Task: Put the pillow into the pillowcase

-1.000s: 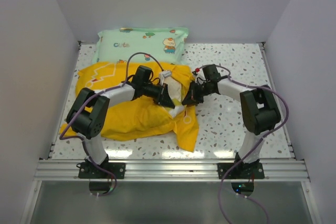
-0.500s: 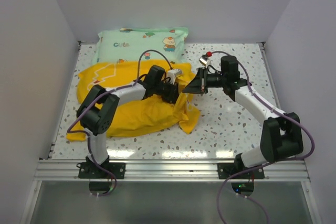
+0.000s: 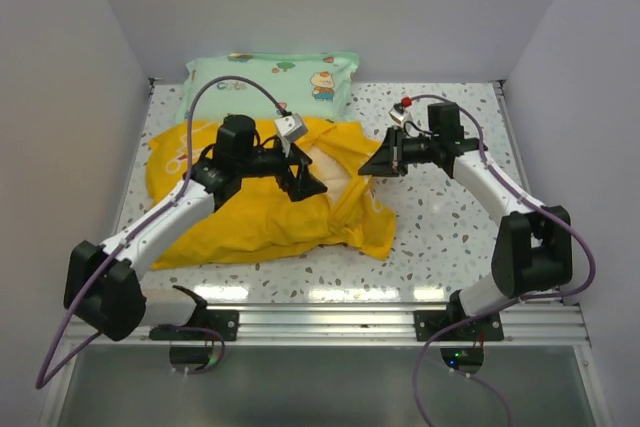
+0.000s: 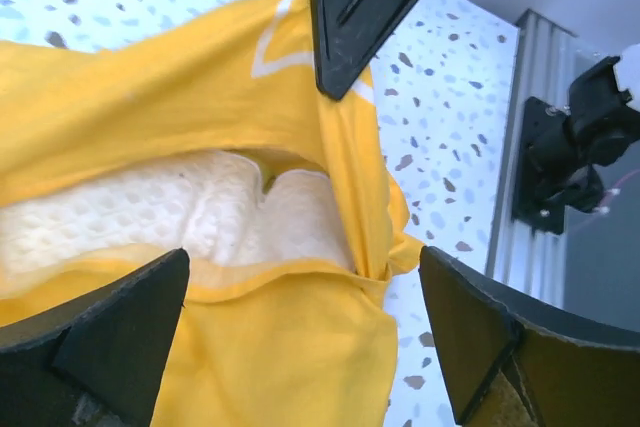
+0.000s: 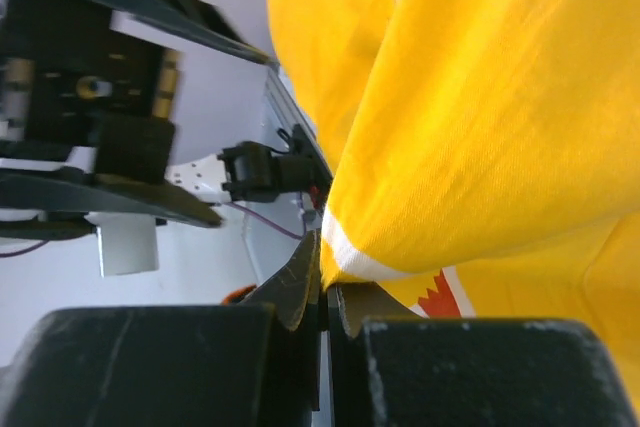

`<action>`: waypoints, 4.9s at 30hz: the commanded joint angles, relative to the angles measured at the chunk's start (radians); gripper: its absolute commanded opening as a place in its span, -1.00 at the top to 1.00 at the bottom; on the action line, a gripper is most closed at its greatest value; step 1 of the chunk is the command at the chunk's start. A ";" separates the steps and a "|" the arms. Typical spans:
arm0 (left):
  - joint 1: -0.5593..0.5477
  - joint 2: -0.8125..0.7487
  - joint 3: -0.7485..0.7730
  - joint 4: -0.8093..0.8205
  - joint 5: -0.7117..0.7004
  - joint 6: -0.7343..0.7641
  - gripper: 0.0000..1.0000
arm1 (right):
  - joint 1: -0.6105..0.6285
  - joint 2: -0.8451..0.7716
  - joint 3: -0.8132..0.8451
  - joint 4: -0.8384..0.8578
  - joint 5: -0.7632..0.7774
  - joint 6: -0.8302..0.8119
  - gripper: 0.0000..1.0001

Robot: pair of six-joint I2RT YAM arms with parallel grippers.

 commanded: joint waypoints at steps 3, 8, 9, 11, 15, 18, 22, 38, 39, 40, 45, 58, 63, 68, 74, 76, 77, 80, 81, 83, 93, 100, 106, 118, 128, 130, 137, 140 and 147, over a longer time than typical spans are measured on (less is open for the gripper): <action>-0.001 -0.087 0.053 -0.193 -0.271 0.177 -1.00 | 0.008 0.036 0.030 -0.155 0.072 -0.192 1.00; 0.001 0.021 0.070 -0.162 -0.438 0.026 -1.00 | 0.151 0.138 0.038 -0.098 0.136 -0.201 1.00; -0.001 0.043 0.077 -0.159 -0.424 -0.003 -1.00 | 0.173 0.155 0.042 -0.059 0.147 -0.191 1.00; -0.004 0.077 0.062 -0.113 -0.385 -0.083 -0.94 | 0.216 0.201 0.039 -0.020 0.149 -0.163 1.00; -0.045 0.133 0.033 -0.018 -0.393 -0.160 -0.43 | 0.235 0.264 0.007 -0.052 0.185 -0.189 1.00; -0.080 0.213 0.033 0.001 -0.359 -0.205 -0.21 | 0.235 0.273 -0.022 -0.118 0.233 -0.275 1.00; -0.113 0.259 0.024 0.031 -0.359 -0.229 -0.22 | 0.229 0.259 -0.033 -0.147 0.251 -0.324 1.00; -0.166 0.123 0.162 -0.029 -0.174 -0.125 1.00 | 0.224 0.305 0.053 -0.040 0.268 -0.304 1.00; -0.180 0.146 0.171 -0.016 -0.136 -0.137 1.00 | 0.227 0.308 0.059 -0.020 0.261 -0.286 1.00; -0.189 0.163 0.183 -0.003 -0.119 -0.161 1.00 | 0.227 0.310 0.064 0.006 0.244 -0.243 0.97; -0.045 0.152 0.275 -0.189 -0.140 -0.171 -0.75 | 0.065 0.215 0.150 -0.179 0.118 -0.322 0.08; 0.740 -0.126 0.264 -1.031 -0.308 0.916 -1.00 | -0.115 0.017 0.197 -1.034 0.661 -1.272 -0.94; 1.047 -0.115 0.102 -1.082 -0.449 1.228 -1.00 | 0.074 -0.124 -0.030 -0.914 0.799 -1.303 -0.97; 1.200 -0.100 -0.082 -1.000 -0.531 1.456 -1.00 | 0.187 -0.161 -0.174 -0.681 0.848 -1.257 -0.97; 1.233 -0.123 -0.286 -0.776 -0.570 1.550 -1.00 | 0.311 -0.098 -0.229 -0.536 0.847 -1.209 -0.97; 1.233 -0.116 -0.307 -0.763 -0.521 1.568 -1.00 | 0.345 -0.077 -0.242 -0.506 0.856 -1.202 -0.97; 1.233 -0.110 -0.326 -0.774 -0.507 1.582 -1.00 | 0.356 -0.072 -0.257 -0.498 0.853 -1.195 -0.97; 1.233 -0.095 -0.392 -0.705 -0.490 1.605 -1.00 | 0.399 -0.068 -0.323 -0.392 0.859 -1.156 -0.97; 1.233 -0.093 -0.424 -0.685 -0.494 1.608 -1.00 | 0.411 -0.062 -0.343 -0.355 0.888 -1.134 -0.97; 1.231 -0.078 -0.449 -0.633 -0.503 1.612 -1.00 | 0.420 -0.028 -0.354 -0.286 0.958 -1.088 -0.90; 1.233 0.009 -0.201 -0.821 -0.365 1.465 1.00 | 0.385 -0.086 -0.266 -0.328 0.914 -1.018 1.00; 1.231 0.040 0.389 -1.102 -0.061 1.258 1.00 | 0.076 -0.419 -0.055 -0.478 0.640 -1.016 1.00; 1.188 0.077 0.708 -1.123 0.111 1.061 1.00 | -0.145 -0.454 0.230 -0.428 0.500 -0.870 1.00; 1.187 -0.224 0.753 -1.056 0.118 0.906 1.00 | -0.294 -0.684 0.403 -0.382 0.742 -0.833 1.00; 0.839 -0.137 0.481 -0.692 -0.138 0.724 1.00 | -0.293 -0.351 0.269 -0.137 0.946 -0.898 1.00; 0.742 -0.034 0.455 -0.610 -0.237 0.676 1.00 | -0.293 -0.251 0.280 -0.083 0.942 -0.882 1.00; 0.729 0.662 1.170 -0.776 -0.295 0.355 -0.60 | -0.275 0.374 0.983 -0.320 0.983 -0.801 -0.55; 0.728 0.704 1.326 -0.841 -0.316 0.312 -1.00 | -0.285 0.512 1.206 -0.544 0.980 -0.838 -0.97; 0.732 0.449 0.957 -0.779 -0.362 0.329 -1.00 | -0.304 0.279 0.900 -0.563 0.827 -0.866 -0.97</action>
